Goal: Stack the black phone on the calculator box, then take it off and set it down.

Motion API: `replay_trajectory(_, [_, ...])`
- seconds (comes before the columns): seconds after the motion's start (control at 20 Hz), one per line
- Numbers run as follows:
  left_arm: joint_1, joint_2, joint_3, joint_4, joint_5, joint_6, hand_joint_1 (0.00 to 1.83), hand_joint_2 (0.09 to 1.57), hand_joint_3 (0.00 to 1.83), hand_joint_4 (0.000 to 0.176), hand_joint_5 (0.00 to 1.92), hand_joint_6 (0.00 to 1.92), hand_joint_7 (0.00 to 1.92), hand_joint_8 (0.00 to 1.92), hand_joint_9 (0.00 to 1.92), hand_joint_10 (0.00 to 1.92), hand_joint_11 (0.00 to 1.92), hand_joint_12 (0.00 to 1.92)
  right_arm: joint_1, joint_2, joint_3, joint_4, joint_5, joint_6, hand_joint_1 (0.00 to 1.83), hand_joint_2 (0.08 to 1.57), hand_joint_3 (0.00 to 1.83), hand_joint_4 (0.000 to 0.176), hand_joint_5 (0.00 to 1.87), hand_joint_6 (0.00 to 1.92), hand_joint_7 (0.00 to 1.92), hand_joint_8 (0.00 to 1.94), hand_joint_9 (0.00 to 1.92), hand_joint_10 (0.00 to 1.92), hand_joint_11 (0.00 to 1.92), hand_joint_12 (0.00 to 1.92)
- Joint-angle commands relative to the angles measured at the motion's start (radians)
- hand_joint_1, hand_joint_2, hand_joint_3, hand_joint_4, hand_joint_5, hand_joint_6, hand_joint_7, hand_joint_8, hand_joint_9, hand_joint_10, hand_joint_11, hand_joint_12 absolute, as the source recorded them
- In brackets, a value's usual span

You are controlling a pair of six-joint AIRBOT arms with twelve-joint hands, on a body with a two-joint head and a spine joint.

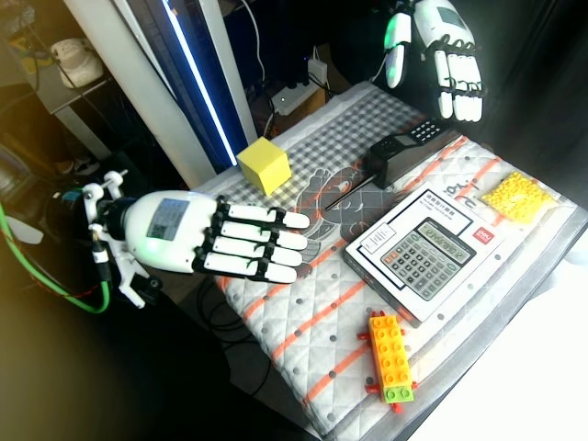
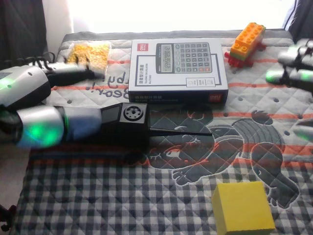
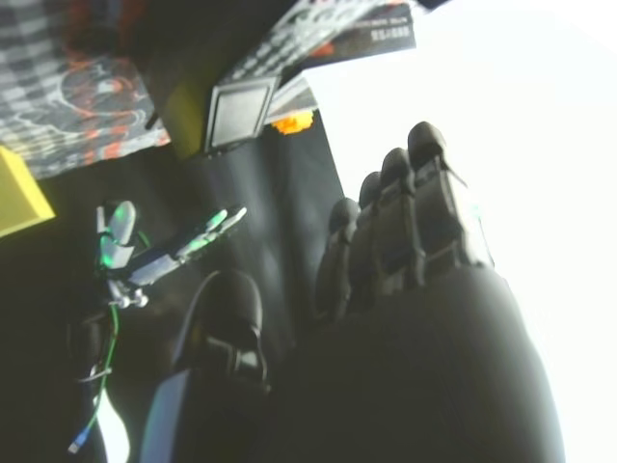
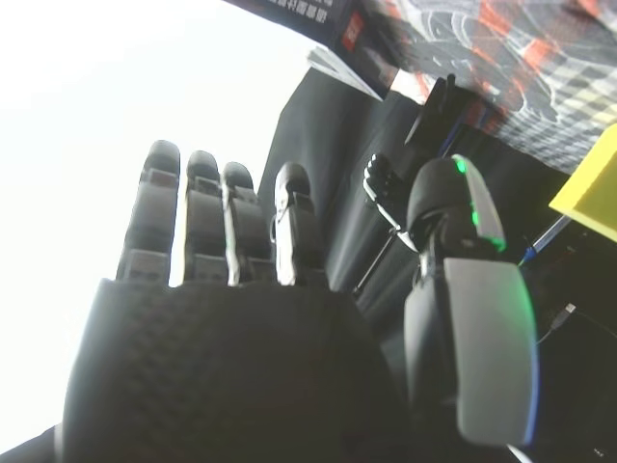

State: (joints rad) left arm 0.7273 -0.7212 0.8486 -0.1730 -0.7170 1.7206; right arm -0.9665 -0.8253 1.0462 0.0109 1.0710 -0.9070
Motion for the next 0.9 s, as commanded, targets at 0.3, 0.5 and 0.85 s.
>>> replay_trajectory(0.3, [-0.058,-0.034,0.006,-0.037,-0.067,0.17,0.73,0.81,0.0,0.175,0.16,0.0,0.18,0.0,0.14,0.0,0.0,0.32,0.004,0.006,-0.005,0.02,0.117,-0.002,0.36,1.3,0.0,0.062,0.53,0.01,0.35,0.01,0.36,0.01,0.27,0.25])
replay_trajectory(0.5, [-0.07,-0.057,0.019,-0.076,-0.034,0.239,0.73,0.83,0.0,0.176,0.1,0.0,0.13,0.0,0.11,0.0,0.0,0.23,0.003,0.001,-0.007,0.02,0.117,-0.002,0.35,1.3,0.0,0.063,0.55,0.0,0.37,0.0,0.36,0.0,0.27,0.26])
replay_trajectory(0.85, [-0.125,-0.117,0.115,-0.113,0.097,0.243,0.66,0.88,0.0,0.171,0.13,0.0,0.24,0.0,0.26,0.0,0.0,0.54,-0.002,0.0,-0.006,0.019,0.117,-0.002,0.39,1.29,0.0,0.074,0.56,0.0,0.41,0.01,0.39,0.01,0.25,0.41])
